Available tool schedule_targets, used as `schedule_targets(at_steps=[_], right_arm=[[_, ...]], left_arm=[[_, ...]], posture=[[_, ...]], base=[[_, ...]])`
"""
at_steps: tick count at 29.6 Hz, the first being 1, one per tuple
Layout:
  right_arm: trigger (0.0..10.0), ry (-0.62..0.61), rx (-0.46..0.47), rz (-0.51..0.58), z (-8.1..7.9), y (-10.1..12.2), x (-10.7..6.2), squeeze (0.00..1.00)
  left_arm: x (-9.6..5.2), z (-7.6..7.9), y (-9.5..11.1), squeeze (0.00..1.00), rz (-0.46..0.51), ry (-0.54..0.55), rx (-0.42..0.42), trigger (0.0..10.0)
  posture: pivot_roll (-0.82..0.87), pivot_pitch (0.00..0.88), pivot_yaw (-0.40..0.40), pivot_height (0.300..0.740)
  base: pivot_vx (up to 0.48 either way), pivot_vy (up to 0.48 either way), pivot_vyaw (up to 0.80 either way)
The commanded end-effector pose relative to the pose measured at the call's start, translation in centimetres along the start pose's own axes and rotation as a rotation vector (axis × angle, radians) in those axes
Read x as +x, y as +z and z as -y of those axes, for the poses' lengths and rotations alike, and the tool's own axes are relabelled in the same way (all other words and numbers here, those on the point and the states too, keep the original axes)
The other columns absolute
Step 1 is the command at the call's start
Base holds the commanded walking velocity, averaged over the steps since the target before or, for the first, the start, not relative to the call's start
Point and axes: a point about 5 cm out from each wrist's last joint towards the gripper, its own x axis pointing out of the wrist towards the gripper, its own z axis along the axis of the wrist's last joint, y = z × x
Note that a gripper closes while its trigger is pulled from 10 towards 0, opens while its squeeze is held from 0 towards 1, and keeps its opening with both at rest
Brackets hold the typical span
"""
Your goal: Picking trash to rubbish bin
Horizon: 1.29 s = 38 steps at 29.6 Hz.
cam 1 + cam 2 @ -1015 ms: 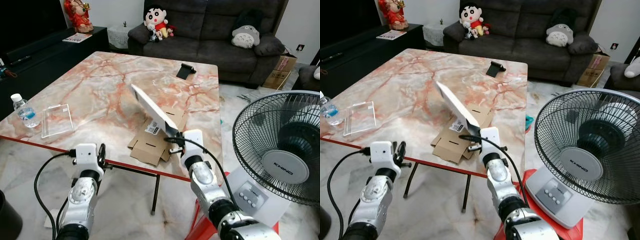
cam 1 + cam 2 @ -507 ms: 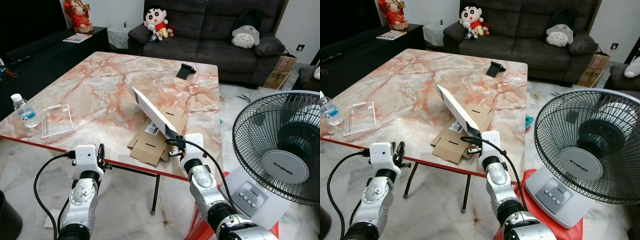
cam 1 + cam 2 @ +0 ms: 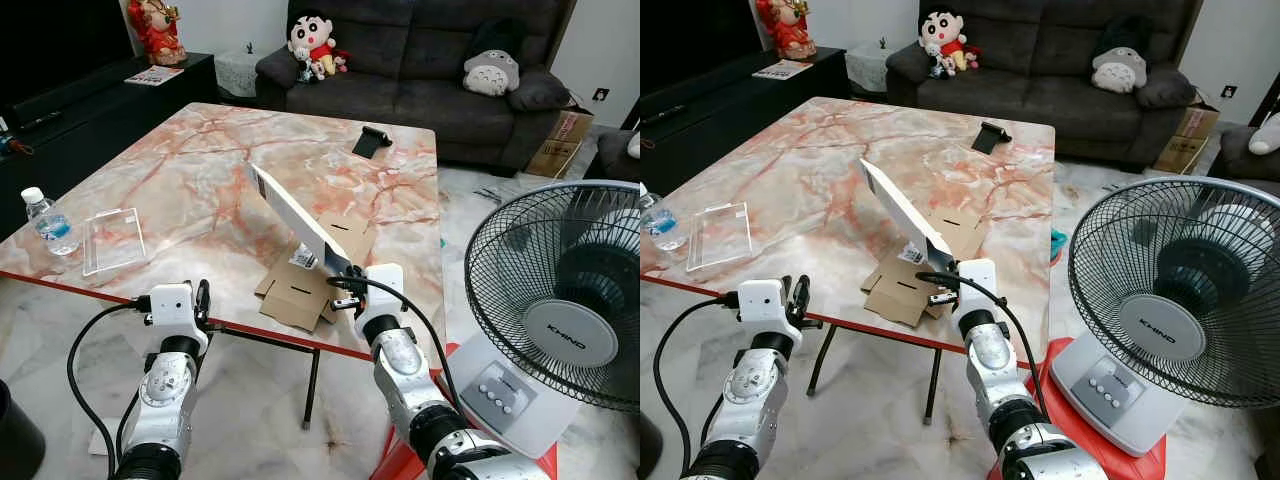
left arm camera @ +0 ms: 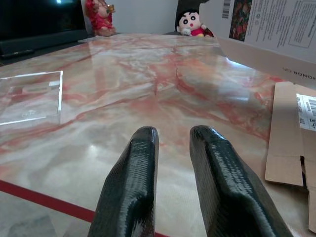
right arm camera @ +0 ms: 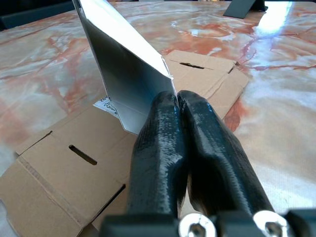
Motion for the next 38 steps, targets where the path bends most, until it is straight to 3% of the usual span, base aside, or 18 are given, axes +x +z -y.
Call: schedule_targets(at_steps=[1,12,38], right_arm=[[10.0,-0.01,0.004,0.036,0.3,0.6,0.1,0.0],[10.0,-0.039,-0.006,0.037,1.3,0.7,0.1,0.0],[10.0,-0.035,-0.016,0.038,1.1,0.6,0.0,0.0]], left_arm=[[0.3,0.3,0.1,0.0,0.004,-0.012,0.009,10.0],[0.3,0.5,0.2,0.0,0.006,-0.021,0.017,10.0],[0.4,0.3,0.3,0.0,0.008,-0.006,0.017,10.0]], posture=[[0.06,0.0,-0.022,0.74],[0.05,0.0,-0.023,0.74],[0.06,0.0,-0.024,0.74]], base=[[0.0,0.0,0.0],[-0.101,0.0,0.0],[-0.295,0.0,0.0]])
